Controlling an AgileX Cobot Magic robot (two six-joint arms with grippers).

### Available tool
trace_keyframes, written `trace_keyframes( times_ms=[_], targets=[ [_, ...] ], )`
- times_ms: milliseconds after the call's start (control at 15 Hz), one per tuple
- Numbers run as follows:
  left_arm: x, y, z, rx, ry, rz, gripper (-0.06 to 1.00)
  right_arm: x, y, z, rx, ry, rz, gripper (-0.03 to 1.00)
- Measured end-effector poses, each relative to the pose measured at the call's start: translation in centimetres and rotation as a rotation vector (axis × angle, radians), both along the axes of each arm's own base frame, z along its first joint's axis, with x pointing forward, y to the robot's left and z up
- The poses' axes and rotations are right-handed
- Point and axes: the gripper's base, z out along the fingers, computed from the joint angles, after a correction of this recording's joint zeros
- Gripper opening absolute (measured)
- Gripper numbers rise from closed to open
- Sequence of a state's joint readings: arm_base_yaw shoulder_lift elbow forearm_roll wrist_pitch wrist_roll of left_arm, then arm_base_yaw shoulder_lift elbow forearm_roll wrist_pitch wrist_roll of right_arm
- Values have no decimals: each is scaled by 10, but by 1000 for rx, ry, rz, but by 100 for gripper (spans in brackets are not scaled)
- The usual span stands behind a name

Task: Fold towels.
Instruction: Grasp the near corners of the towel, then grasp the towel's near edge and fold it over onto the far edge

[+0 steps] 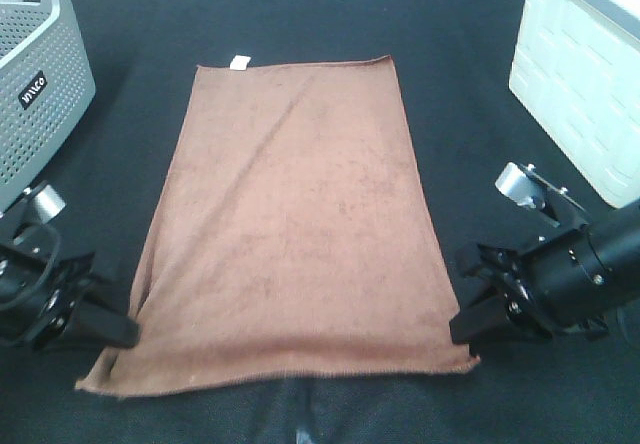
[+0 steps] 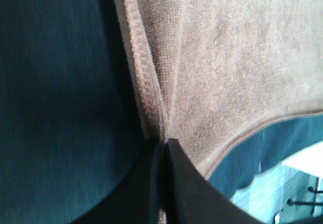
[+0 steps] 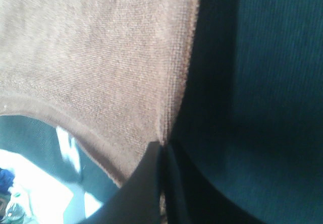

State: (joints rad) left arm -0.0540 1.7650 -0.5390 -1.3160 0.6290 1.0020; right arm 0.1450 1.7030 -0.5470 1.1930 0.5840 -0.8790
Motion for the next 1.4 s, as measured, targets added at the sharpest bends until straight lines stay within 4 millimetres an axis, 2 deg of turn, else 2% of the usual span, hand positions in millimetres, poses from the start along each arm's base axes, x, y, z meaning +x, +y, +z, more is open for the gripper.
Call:
trace_keyframes(
  times_ms=[267, 400, 533, 667, 733, 1000, 1067, 1133, 1200, 1400],
  targets=[
    [-35, 1, 7, 3, 38, -39, 1, -39, -4, -3, 14, 82, 18, 0],
    [-48, 2, 7, 3, 53, -38, 1, -52, -5, -3, 12, 93, 21, 0],
    [-53, 2, 6, 0, 62, -24, 1, -50, -5, 0, 13, 74, 25, 0],
    [-41, 2, 11, -12, 31, 17, 1, -28, -2, 12, 26, 8, 31, 0],
    [-41, 2, 11, -12, 31, 17, 1, -28, -2, 12, 26, 8, 31, 0],
    [20, 1, 41, -6, -101, 80, 1, 33, 5, 44, 11, -89, 49, 0],
    [37, 1, 45, -1, -119, 84, 1, 53, 7, 53, -3, -117, 57, 0],
    [66, 0, 48, 7, -135, 92, 1, 83, 11, 61, -12, -137, 59, 0],
    [83, -1, 47, 9, -142, 106, 1, 104, 14, 68, -15, -163, 65, 0],
    [138, -3, 53, -11, -202, 146, 1, 164, 22, 77, -20, -205, 74, 0]
  ],
)
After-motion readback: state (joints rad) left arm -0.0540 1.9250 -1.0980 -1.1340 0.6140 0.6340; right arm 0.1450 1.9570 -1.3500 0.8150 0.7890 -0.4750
